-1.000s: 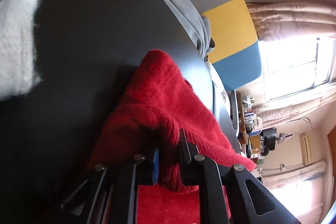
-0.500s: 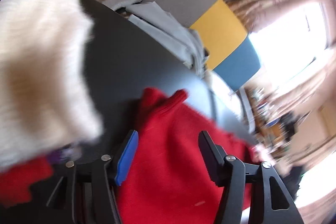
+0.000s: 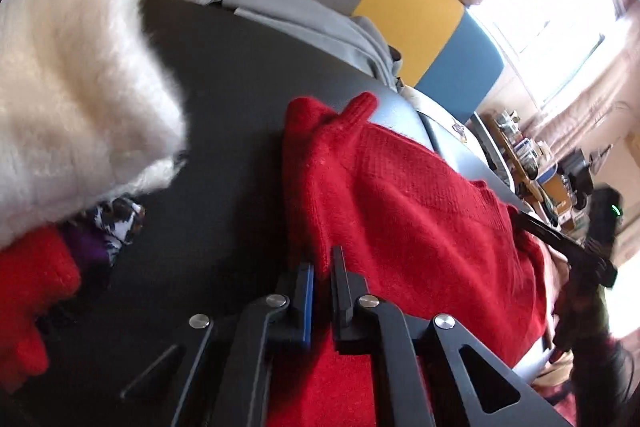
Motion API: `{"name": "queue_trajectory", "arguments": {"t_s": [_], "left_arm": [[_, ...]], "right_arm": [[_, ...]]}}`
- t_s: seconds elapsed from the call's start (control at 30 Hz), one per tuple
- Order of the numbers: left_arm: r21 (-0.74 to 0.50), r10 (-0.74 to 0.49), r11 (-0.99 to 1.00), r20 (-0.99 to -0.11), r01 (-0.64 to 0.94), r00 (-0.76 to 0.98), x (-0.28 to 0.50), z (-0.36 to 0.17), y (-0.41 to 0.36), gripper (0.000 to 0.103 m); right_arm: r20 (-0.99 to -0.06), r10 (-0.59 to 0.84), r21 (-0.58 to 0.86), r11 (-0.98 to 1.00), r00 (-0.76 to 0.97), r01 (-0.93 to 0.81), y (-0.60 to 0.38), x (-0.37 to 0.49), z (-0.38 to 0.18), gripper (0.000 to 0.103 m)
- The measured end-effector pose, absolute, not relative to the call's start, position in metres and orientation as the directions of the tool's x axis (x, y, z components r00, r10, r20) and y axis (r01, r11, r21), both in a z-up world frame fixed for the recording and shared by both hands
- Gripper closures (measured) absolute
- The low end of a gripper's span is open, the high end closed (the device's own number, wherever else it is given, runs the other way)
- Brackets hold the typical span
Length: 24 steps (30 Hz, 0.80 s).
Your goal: Fold clothes
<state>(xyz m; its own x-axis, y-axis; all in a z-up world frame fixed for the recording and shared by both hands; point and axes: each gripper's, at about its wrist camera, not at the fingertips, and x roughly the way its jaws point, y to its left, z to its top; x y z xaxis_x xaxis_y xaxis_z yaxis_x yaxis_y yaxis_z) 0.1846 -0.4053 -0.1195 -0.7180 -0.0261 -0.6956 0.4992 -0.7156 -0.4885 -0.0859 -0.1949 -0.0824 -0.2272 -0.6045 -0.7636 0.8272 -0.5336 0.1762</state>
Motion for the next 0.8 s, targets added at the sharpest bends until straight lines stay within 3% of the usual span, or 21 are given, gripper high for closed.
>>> {"name": "queue_trajectory", "arguments": {"t_s": [0.07,0.1,0.2,0.33,0.47,0.57,0.8], "left_arm": [[-0.463,-0.07,-0.709,-0.704,0.532,-0.706,0.193,-0.118,-0.406,0.098],[-0.46,-0.087,-0.693,-0.711,0.556,-0.697,0.198,-0.119,-0.41,0.098],[-0.459,-0.086,-0.64,-0.754,0.616,-0.651,0.203,-0.139,-0.417,0.097],[-0.446,-0.122,-0.638,-0.746,0.627,-0.655,0.204,-0.131,-0.409,0.093],[-0.473,-0.175,-0.626,-0.69,0.62,-0.702,0.214,-0.105,-0.405,0.07],[-0.495,-0.147,-0.68,-0.63,0.541,-0.762,0.21,-0.086,-0.391,0.051],[-0.44,0.063,-0.847,-0.639,0.297,-0.766,0.125,-0.072,-0.313,0.047]], "right_arm": [[-0.789,-0.583,0.197,-0.54,-0.195,0.818,-0.205,-0.095,-0.098,0.069],[-0.796,-0.571,0.18,-0.54,-0.2,0.822,-0.209,-0.095,-0.103,0.078],[-0.779,-0.551,0.065,-0.545,-0.299,0.836,-0.218,-0.092,-0.107,0.086],[-0.762,-0.583,0.133,-0.567,-0.281,0.813,-0.209,-0.108,-0.12,0.083],[-0.728,-0.621,0.182,-0.584,-0.291,0.791,-0.175,-0.111,-0.109,0.078],[-0.694,-0.64,0.189,-0.603,-0.329,0.775,-0.134,-0.107,-0.091,0.074],[-0.724,-0.585,0.181,-0.672,-0.366,0.718,-0.023,-0.107,-0.1,0.069]]}}
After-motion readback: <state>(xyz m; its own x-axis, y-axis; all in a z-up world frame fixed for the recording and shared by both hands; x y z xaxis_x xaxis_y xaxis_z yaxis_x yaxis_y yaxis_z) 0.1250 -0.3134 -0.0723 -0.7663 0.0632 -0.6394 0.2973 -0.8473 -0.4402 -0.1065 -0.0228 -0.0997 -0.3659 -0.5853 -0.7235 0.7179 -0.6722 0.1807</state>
